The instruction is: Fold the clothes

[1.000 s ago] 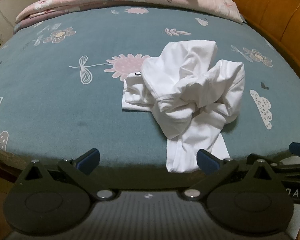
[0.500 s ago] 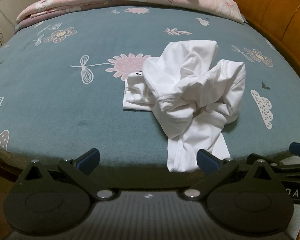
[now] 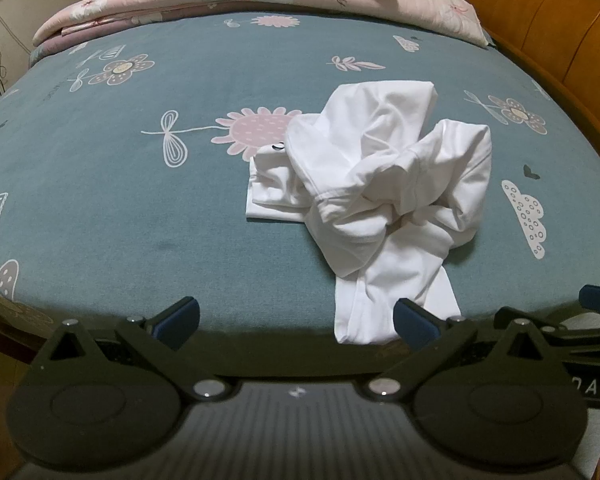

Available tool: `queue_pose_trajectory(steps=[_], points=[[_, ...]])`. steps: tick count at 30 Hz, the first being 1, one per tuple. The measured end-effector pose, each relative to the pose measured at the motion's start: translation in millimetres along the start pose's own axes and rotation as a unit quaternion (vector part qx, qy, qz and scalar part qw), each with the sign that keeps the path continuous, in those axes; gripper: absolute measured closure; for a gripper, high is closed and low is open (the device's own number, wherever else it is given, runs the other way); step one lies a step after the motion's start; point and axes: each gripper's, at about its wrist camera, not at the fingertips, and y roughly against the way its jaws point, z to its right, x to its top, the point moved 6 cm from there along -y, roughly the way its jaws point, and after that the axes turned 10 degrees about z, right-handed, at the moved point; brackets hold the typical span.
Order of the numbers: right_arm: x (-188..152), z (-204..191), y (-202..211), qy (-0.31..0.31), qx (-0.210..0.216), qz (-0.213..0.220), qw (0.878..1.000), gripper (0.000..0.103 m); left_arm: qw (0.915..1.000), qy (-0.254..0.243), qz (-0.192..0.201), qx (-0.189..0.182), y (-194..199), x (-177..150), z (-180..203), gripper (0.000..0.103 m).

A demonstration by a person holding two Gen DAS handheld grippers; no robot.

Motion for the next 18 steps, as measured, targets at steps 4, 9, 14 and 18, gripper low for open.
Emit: queue_pose_trajectory(steps=[4,9,14,18], points=[[-0.2,0.0,-0.2,0.001,0.000,0.000,1.000,0.000,1.0000,0.000,-0.001,0.000,-0.1,0.2,0.1,0.001],[-0.2,0.1,-0.5,0.000,0.000,0.000,1.000,0.000,1.0000,0.001,-0.002,0.000,-0.4,0.2,0.2,0.001],[0.1,0.1,-0.6,0.000,0.000,0.000,1.000,0.000,1.0000,0.001,-0.002,0.000,-0.3,0.3,0.1,0.001],[0.1,0.5,-0.5,0.000,0.000,0.001,1.000,0.000,1.0000,0.001,-0.001,0.001,-0.3,0.4,0.1,0.001]])
